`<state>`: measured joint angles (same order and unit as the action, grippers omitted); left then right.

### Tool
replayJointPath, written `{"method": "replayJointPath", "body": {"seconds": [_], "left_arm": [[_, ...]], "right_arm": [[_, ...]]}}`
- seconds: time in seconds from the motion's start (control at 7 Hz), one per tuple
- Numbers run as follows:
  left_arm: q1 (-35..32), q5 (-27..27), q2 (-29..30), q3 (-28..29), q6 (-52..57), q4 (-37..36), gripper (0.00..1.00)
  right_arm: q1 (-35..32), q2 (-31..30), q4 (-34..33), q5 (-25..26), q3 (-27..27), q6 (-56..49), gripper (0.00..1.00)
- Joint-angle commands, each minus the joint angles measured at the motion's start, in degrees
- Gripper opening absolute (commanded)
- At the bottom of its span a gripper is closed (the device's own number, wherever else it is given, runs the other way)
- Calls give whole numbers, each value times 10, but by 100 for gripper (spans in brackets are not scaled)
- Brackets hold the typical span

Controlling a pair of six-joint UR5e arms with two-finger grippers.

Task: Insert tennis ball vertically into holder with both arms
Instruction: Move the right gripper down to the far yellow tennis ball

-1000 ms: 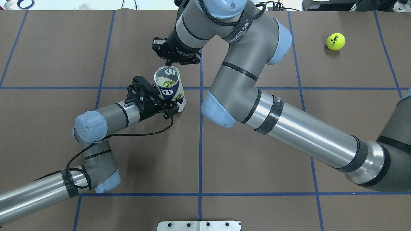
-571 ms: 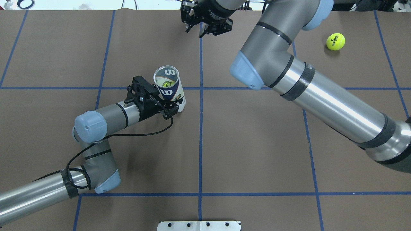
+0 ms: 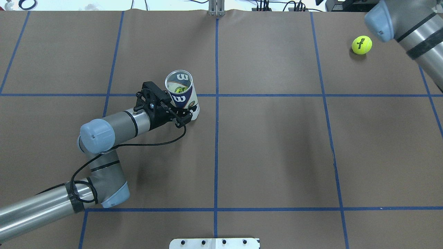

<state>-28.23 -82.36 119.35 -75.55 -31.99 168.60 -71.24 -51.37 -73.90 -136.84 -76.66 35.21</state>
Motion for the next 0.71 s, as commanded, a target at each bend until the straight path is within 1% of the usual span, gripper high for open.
{"method": "replayJointPath", "body": {"seconds": [0.0,0.29,0.57], "left_arm": [[-1,0,0,0,0,2,74],[0,0,0,1,0,2,74],[0,0,0,1,0,2,74]], "right_arm": [[-48,-26,3,10,95,-191,99],[-37,-35,16,54,131,-231,99],[-15,-36,111,72,200,-227,99]]}}
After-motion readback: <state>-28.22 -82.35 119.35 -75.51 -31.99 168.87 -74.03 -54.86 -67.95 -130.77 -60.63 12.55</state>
